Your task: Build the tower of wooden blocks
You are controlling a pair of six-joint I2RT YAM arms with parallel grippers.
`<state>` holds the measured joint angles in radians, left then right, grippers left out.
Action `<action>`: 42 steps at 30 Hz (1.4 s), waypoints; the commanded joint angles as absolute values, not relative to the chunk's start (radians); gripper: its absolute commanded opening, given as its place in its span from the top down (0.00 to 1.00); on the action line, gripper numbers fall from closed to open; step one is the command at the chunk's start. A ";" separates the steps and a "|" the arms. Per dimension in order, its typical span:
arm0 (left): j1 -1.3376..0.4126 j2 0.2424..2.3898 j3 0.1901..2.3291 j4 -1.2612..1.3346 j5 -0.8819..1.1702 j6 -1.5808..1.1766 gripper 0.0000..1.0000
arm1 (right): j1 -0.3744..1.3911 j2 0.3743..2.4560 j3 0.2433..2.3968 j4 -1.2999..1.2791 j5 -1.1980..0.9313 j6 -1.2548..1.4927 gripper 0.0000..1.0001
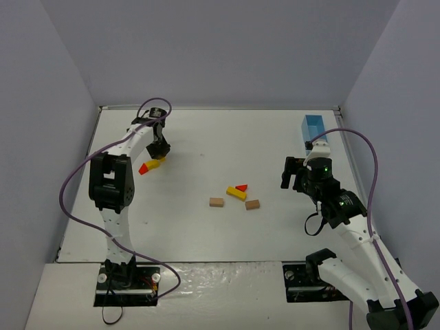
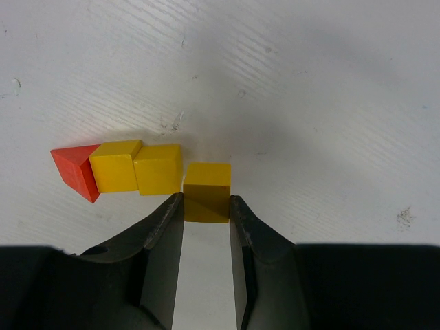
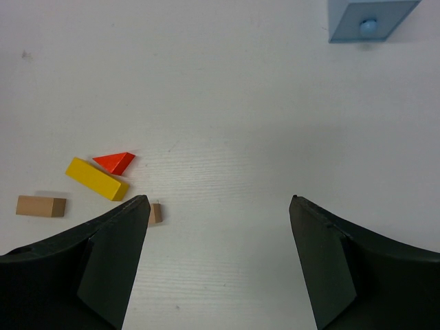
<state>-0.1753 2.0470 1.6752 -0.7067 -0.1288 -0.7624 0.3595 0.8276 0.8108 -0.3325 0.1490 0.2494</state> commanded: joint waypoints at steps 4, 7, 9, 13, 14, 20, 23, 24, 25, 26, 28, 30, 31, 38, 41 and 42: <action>-0.163 2.039 1.709 -0.712 -0.152 -0.795 0.89 | 0.359 0.832 0.811 -0.271 0.144 0.261 0.20; -0.159 2.042 1.703 -0.710 -0.151 -0.803 0.89 | 0.359 0.833 0.811 -0.271 0.144 0.262 0.20; -0.158 2.043 1.700 -0.709 -0.152 -0.807 0.89 | 0.359 0.833 0.810 -0.270 0.143 0.261 0.20; -0.152 2.043 1.701 -0.710 -0.149 -0.807 0.89 | 0.359 0.836 0.808 -0.269 0.138 0.262 0.20; -0.152 2.042 1.701 -0.710 -0.149 -0.807 0.88 | 0.359 0.837 0.808 -0.270 0.135 0.261 0.20; -0.144 2.042 1.698 -0.710 -0.142 -0.808 0.85 | 0.358 0.838 0.810 -0.268 0.136 0.261 0.20; -0.141 2.048 1.696 -0.709 -0.138 -0.805 0.84 | 0.359 0.834 0.808 -0.268 0.135 0.262 0.20; -0.141 2.050 1.695 -0.710 -0.135 -0.805 0.84 | 0.359 0.834 0.807 -0.268 0.135 0.261 0.20; -0.141 2.050 1.694 -0.710 -0.133 -0.805 0.83 | 0.359 0.835 0.808 -0.268 0.135 0.262 0.20; -0.140 2.050 1.693 -0.710 -0.133 -0.807 0.83 | 0.359 0.836 0.808 -0.268 0.135 0.262 0.20; -0.140 2.050 1.692 -0.709 -0.128 -0.808 0.82 | 0.359 0.837 0.810 -0.268 0.135 0.261 0.20; -0.138 2.052 1.689 -0.710 -0.126 -0.808 0.79 | 0.359 0.841 0.808 -0.268 0.137 0.262 0.20; -0.139 2.052 1.689 -0.709 -0.123 -0.807 0.78 | 0.359 0.841 0.810 -0.268 0.137 0.261 0.20; -0.137 2.051 1.680 -0.711 -0.122 -0.803 0.75 | 0.359 0.839 0.807 -0.269 0.136 0.262 0.20; -0.138 2.049 1.676 -0.710 -0.122 -0.802 0.73 | 0.359 0.839 0.807 -0.268 0.135 0.262 0.20; -0.138 2.047 1.674 -0.710 -0.121 -0.801 0.72 | 0.359 0.839 0.807 -0.268 0.135 0.262 0.20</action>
